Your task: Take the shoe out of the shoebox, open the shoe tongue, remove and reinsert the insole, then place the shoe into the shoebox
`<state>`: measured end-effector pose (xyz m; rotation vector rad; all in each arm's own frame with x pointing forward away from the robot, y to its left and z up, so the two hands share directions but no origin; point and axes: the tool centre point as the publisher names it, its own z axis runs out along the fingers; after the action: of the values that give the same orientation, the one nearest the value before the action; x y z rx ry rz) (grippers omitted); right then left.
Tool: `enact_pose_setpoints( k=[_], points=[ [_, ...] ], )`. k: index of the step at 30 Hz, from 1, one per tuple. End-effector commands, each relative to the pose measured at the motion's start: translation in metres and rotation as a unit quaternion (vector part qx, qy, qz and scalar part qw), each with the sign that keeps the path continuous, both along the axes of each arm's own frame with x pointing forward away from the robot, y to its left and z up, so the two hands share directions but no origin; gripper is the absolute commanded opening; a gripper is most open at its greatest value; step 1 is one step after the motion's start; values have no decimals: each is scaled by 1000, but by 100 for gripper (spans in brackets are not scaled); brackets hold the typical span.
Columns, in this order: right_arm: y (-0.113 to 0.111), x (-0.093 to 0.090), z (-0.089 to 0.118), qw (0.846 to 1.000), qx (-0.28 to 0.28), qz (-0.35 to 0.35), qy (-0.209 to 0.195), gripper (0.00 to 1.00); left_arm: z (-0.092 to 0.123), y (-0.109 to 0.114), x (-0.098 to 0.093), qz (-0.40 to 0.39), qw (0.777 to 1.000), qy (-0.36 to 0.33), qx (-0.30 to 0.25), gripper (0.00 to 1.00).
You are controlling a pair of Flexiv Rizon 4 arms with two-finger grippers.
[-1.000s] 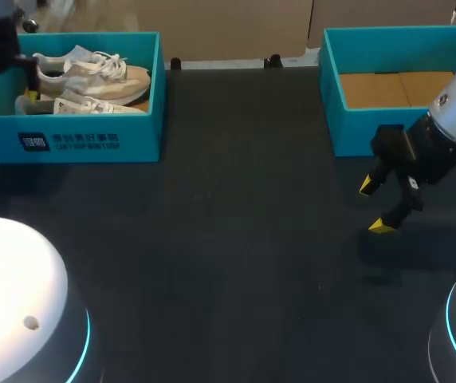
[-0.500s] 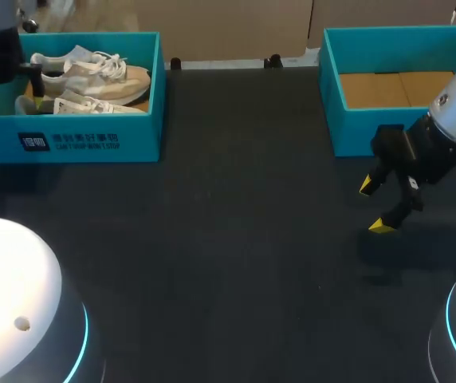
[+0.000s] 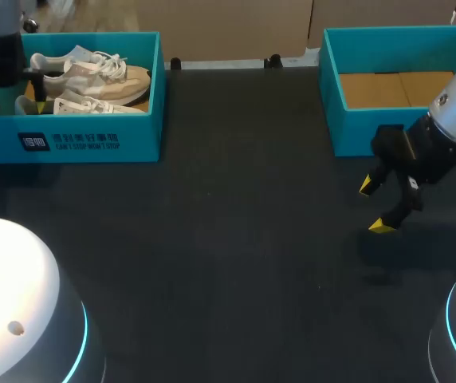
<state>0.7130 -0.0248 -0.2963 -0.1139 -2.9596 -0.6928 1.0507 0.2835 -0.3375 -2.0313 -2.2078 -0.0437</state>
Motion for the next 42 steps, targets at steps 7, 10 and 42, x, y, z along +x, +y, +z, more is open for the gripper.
enact_pose_setpoints(
  k=[7,10,42],
  points=[
    [0,-1,-1,1000,-1,0,-1,100,-17,-2,0,-3,1000,0,-11,100],
    [0,-1,-1,1000,-1,0,-1,100,-22,-3,1,-2,1000,0,-10,100],
    [0,-1,-1,1000,-1,0,-1,100,-43,7,5,0,999,23,-23,68]
  ],
)
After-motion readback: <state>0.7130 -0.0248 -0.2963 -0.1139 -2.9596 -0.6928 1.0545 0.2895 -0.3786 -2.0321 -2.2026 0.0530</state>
